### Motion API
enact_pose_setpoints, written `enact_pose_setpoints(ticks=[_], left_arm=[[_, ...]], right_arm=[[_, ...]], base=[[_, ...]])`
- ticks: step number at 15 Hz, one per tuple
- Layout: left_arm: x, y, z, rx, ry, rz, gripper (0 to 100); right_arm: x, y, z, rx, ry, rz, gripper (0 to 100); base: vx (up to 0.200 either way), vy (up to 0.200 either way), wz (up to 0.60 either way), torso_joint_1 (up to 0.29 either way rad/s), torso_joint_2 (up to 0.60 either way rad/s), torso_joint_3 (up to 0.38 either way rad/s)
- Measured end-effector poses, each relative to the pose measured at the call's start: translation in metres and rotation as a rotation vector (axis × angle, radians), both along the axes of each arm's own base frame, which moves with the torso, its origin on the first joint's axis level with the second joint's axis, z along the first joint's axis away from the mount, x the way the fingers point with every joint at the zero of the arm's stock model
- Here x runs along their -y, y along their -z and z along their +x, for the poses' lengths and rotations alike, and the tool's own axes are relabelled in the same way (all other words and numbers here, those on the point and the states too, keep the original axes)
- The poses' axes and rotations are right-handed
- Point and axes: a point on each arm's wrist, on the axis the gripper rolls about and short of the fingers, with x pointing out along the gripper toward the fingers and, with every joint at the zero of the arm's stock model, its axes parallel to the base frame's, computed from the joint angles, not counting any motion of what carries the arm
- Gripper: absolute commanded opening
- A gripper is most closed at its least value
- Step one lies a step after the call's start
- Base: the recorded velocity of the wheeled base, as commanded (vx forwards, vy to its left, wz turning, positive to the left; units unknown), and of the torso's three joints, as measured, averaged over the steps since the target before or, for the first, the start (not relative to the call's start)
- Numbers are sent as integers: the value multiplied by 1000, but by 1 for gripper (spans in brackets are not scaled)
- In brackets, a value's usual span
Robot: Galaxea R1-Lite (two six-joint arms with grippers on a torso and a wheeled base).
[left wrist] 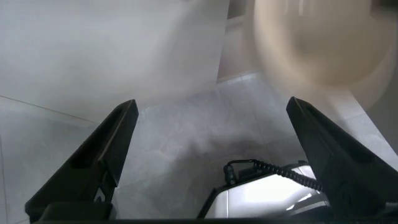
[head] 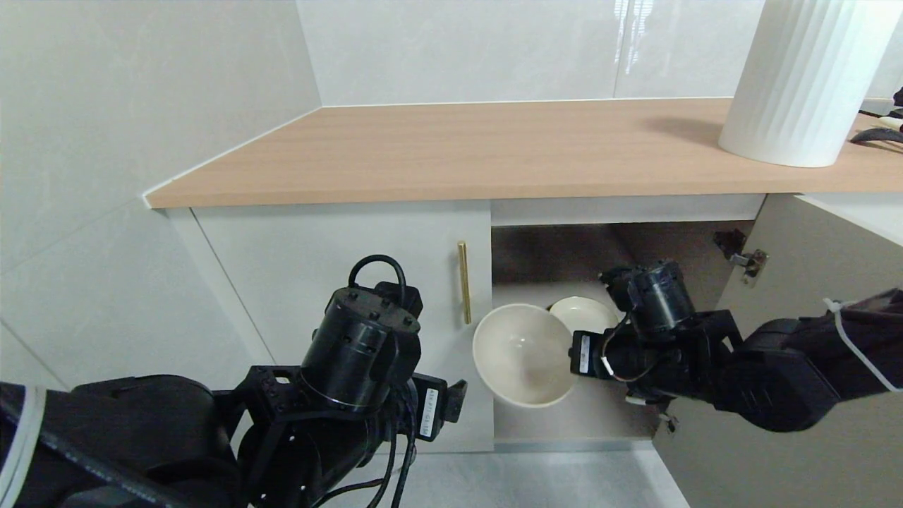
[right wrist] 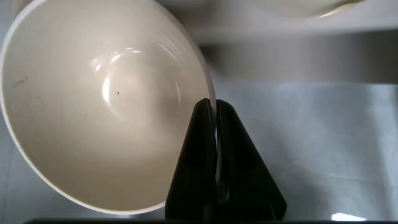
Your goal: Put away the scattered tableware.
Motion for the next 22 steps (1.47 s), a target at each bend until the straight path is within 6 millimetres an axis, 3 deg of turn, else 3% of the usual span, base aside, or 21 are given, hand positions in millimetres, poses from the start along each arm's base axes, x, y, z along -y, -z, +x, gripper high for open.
enact_pose_setpoints(ticks=[5, 10, 22], left_arm=[[-1, -1, 0, 5, -5, 0, 100], [-1, -1, 0, 7, -8, 1, 100], [-1, -1, 0, 7, -13, -1, 100]], right_arm=[[35, 13, 50, -9, 255, 46, 0], [58, 26, 79, -16, 365, 65, 0], [79, 55, 114, 9, 500, 50, 0]], base=[[0, 0, 0, 0, 0, 0], [0, 0, 0, 0, 0, 0], [0, 0, 0, 0, 0, 0]])
